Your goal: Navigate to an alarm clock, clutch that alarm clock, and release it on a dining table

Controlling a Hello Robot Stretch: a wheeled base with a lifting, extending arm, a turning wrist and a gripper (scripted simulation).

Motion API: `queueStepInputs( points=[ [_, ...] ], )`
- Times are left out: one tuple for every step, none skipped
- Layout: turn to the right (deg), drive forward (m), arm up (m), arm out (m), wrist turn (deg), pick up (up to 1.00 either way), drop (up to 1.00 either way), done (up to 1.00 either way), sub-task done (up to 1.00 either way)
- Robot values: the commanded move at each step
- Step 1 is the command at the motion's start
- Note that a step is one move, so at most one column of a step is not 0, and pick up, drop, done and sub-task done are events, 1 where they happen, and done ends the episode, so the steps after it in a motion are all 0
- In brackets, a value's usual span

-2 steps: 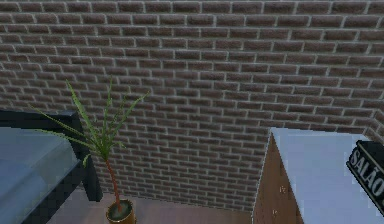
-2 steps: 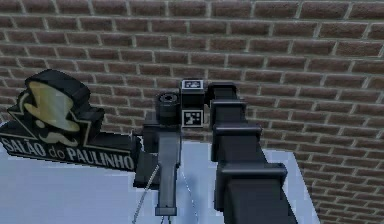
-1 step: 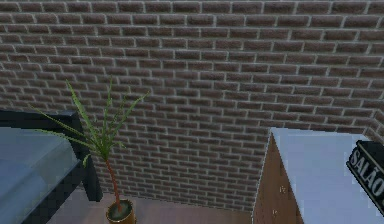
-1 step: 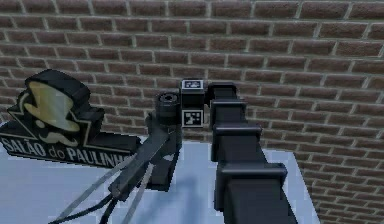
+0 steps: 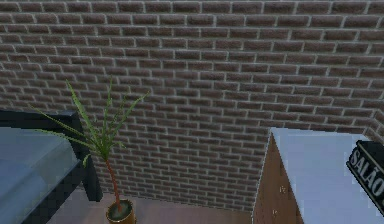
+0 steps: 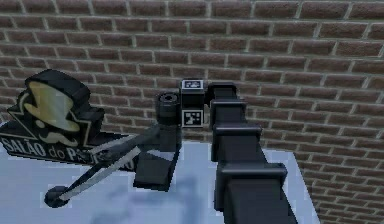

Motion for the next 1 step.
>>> queueStepInputs(
  points=[
    [0.0,0.0,0.0,0.0,45.0,0.0,0.0,0.0,0.0]
  ],
)
